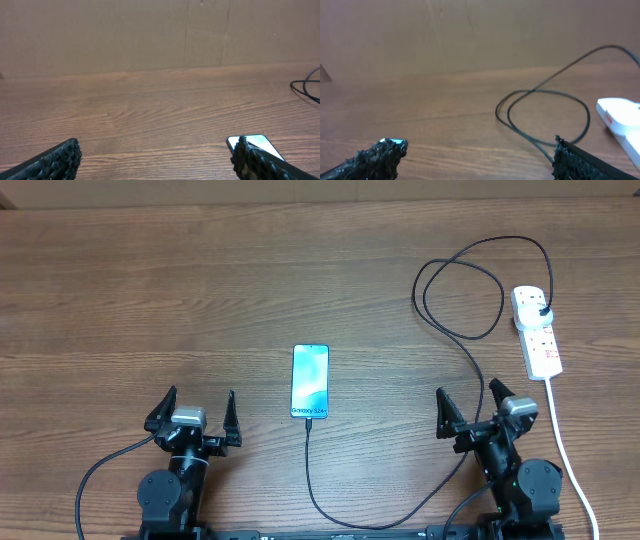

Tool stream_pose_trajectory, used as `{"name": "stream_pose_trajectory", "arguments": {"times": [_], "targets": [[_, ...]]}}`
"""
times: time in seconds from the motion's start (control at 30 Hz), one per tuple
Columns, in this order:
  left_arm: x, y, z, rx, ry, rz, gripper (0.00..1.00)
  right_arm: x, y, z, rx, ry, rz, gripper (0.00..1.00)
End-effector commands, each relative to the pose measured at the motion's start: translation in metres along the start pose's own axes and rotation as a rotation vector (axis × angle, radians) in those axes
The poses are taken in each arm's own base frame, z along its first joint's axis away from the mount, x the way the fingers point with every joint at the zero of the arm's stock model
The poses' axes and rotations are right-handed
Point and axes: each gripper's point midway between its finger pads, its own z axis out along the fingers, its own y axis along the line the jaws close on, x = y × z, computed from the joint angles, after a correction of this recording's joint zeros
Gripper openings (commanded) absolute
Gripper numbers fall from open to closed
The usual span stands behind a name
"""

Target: Plug charger to phone and switch on socket

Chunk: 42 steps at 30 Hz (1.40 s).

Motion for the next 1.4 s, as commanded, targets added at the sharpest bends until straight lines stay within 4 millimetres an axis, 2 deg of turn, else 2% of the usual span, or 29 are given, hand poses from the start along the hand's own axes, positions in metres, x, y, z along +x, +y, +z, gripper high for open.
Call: {"name": "stream_pose_trajectory", "arguments": {"times": [0.0, 1.37], "targets": [[0.0001, 0.0028, -0.0004, -0.011, -0.004, 0.018, 0.99, -0.0005, 0.0022, -0.0005, -0.011, -0.007, 0.001, 1.0], [0.0001, 0.0028, -0.0004, -0.011, -0.004, 0.018, 1.0, -0.0018, 0.0004, -0.0005, -0.002, -0.012, 0.034, 1.0]]}}
